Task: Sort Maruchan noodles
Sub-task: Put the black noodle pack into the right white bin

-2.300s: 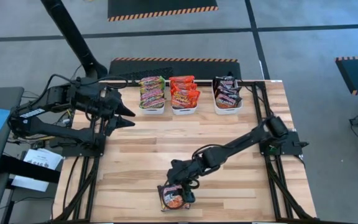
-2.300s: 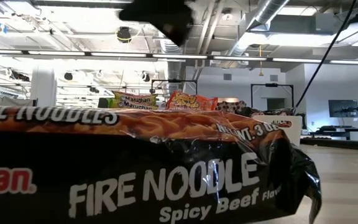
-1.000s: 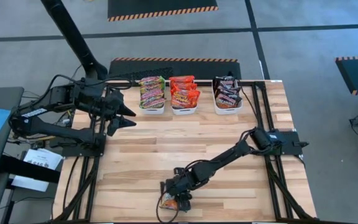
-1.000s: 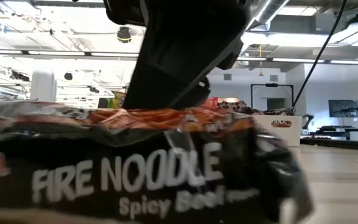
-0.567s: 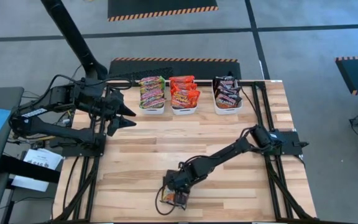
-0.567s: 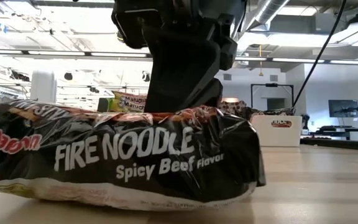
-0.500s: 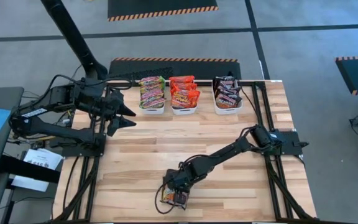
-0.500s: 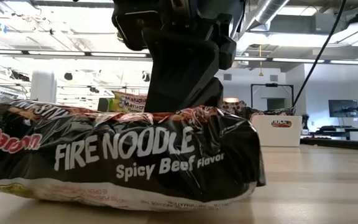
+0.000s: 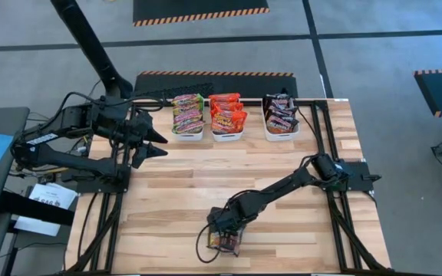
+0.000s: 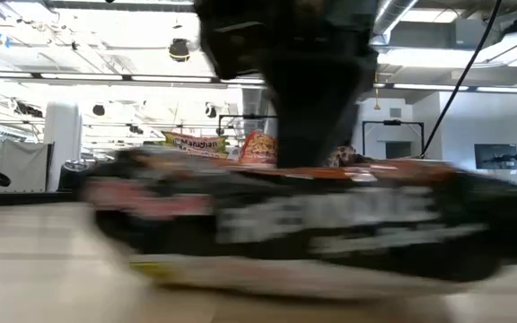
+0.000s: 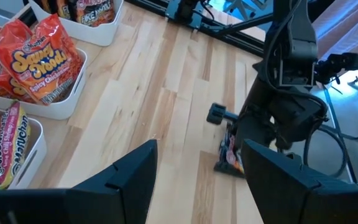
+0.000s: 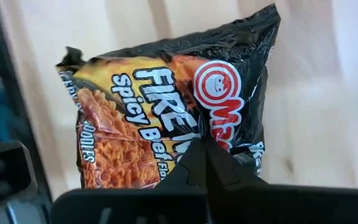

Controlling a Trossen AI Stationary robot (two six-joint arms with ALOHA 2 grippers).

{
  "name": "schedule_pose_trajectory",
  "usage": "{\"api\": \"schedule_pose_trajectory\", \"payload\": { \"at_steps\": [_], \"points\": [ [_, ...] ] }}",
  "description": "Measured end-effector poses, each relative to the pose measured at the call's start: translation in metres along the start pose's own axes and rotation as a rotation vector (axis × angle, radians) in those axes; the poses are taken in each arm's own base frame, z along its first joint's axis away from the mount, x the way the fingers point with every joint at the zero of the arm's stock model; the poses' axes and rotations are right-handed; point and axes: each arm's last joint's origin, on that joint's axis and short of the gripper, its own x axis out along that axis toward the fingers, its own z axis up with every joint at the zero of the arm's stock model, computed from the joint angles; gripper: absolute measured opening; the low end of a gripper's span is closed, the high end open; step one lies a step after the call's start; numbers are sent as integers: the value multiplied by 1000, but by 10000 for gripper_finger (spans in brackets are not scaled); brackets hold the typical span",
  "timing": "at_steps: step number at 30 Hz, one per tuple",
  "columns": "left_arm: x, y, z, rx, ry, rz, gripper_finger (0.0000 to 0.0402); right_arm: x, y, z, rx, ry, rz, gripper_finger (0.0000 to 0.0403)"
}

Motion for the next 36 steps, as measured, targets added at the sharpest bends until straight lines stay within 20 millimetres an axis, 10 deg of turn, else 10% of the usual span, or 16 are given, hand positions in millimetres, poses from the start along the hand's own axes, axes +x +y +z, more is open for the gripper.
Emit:
{"api": "schedule_pose_trajectory", "payload": {
  "at_steps": [36],
  "points": [
    [0,3,-7,-12,71,50,217,-43,-55,-31,-12,363,-482,4]
  ]
}}
